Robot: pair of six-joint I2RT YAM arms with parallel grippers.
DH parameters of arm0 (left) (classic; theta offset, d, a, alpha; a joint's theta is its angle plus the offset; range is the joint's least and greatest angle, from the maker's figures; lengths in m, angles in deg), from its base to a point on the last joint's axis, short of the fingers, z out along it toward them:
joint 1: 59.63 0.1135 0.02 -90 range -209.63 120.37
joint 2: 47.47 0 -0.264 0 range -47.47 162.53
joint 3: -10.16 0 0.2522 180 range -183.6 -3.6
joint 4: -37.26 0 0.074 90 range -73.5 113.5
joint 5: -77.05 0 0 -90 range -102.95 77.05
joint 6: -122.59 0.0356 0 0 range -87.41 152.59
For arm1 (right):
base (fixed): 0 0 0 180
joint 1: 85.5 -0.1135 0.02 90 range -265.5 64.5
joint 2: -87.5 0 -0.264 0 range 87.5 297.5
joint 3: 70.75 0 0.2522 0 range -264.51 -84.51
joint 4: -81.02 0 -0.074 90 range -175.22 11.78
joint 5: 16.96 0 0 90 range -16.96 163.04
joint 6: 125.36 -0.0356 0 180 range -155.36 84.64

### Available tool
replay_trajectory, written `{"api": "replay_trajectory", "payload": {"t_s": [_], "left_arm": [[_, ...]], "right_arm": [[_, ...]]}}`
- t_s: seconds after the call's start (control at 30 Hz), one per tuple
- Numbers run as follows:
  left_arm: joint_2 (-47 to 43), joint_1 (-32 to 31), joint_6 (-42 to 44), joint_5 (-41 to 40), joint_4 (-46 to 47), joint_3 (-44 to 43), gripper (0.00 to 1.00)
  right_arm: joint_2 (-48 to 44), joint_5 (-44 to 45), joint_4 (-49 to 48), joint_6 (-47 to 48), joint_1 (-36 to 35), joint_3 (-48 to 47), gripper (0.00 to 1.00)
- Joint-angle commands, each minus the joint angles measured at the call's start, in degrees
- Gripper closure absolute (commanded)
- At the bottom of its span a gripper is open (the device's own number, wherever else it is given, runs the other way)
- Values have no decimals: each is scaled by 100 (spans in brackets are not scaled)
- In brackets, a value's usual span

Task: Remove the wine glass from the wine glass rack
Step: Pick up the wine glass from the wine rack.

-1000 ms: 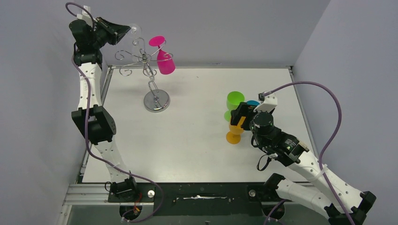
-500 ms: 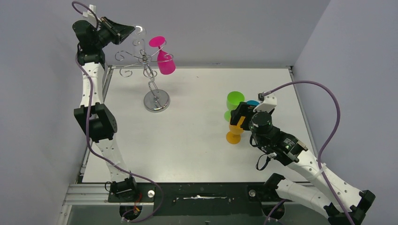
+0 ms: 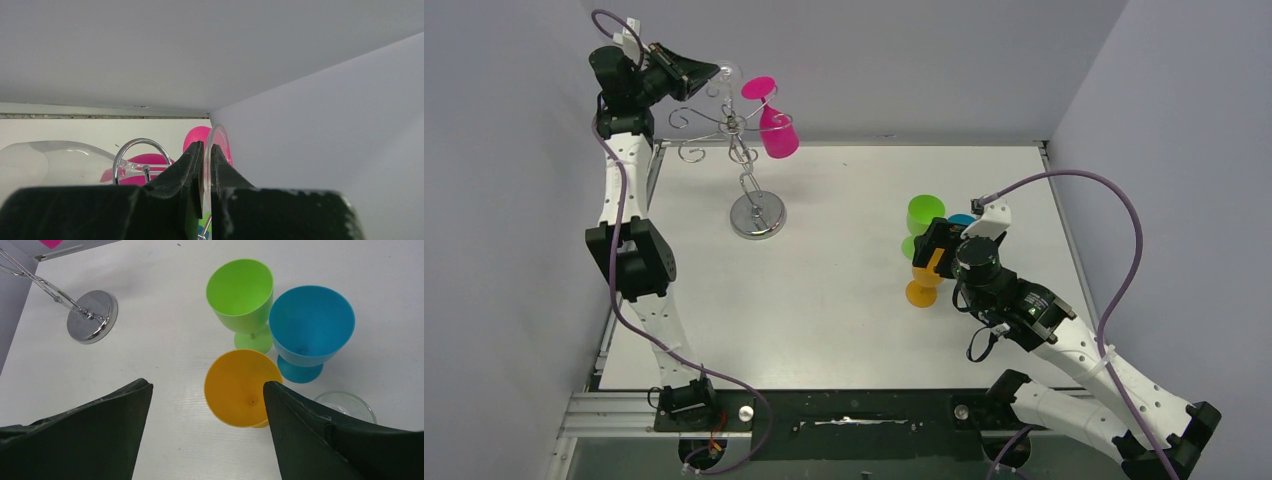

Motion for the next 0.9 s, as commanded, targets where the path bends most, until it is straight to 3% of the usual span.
{"api": "replay_trajectory", "payload": {"t_s": [0.0,0.23,0.4,0.87], "left_arm": [[-421,25,147,-58,105,-35,100],[-889,158,429,-273,-296,284,100],[-1171,191,404,-248,-52,773,100],[-2036,423,1103,-1863,136,1422,100]], "right_arm": [[-96,211,-110,-128,38,-17,16],[-71,229,-99,-137,45,-9,16],[-66,238,-85,-156,52,0,16],[-117,290,-49,-189,69,27,16]]}}
